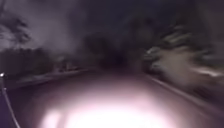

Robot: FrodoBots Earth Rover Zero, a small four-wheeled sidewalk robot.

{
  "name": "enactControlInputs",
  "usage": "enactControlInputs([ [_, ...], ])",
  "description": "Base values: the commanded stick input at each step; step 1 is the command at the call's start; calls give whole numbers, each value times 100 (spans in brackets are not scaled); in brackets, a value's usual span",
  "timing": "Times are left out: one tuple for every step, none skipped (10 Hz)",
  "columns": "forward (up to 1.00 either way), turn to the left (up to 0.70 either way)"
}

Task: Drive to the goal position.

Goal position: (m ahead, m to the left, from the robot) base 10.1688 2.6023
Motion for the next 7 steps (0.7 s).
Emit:
enactControlInputs([
  [50,0],
  [50,-18],
  [50,-32],
  [50,-44],
  [50,-18],
  [50,8],
  [50,7],
])
